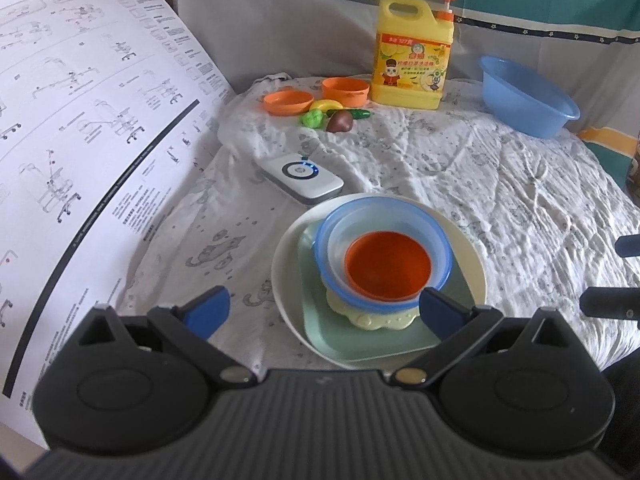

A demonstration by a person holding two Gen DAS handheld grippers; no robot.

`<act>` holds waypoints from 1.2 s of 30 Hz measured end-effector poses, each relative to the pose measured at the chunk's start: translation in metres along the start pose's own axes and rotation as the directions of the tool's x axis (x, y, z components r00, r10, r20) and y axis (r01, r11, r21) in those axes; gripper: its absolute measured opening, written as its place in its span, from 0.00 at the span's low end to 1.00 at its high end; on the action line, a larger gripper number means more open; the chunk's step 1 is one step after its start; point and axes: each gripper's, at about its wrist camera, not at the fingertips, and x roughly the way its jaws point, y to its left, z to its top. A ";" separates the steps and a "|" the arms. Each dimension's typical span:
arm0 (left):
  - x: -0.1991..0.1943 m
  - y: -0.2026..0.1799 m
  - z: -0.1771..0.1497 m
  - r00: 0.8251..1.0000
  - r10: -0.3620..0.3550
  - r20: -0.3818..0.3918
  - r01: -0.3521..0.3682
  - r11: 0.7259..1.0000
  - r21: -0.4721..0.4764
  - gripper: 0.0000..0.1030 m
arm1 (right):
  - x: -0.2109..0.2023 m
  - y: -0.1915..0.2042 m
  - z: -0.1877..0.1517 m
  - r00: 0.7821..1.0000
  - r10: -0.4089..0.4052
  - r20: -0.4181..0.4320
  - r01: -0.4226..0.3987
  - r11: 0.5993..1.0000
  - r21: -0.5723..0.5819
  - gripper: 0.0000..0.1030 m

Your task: Organize plates and bowls

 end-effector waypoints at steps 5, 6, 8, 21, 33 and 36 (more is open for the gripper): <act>0.001 0.001 -0.001 1.000 -0.005 -0.006 0.005 1.000 0.001 1.00 | 0.001 0.002 0.001 1.000 -0.006 -0.005 0.006 1.000 -0.007 1.00; 0.001 0.001 -0.001 1.000 -0.006 -0.005 0.006 1.000 0.005 1.00 | 0.001 0.002 0.001 1.000 -0.008 -0.004 0.008 1.000 -0.007 1.00; 0.000 -0.001 0.000 1.000 -0.007 -0.002 0.007 1.000 0.015 1.00 | 0.001 0.002 0.001 1.000 -0.008 -0.003 0.008 1.000 -0.006 1.00; 0.001 -0.006 -0.001 1.000 -0.008 -0.001 0.008 0.999 0.033 1.00 | 0.002 -0.001 0.001 1.000 -0.010 -0.007 0.010 1.000 0.007 1.00; 0.005 -0.007 -0.002 1.000 -0.009 -0.011 0.010 0.999 0.047 1.00 | 0.003 0.000 0.000 1.000 -0.017 -0.004 0.017 1.000 0.009 1.00; 0.006 -0.008 -0.002 1.000 -0.008 -0.013 0.009 0.999 0.047 1.00 | 0.004 0.000 -0.001 1.000 -0.020 -0.005 0.020 1.000 0.012 1.00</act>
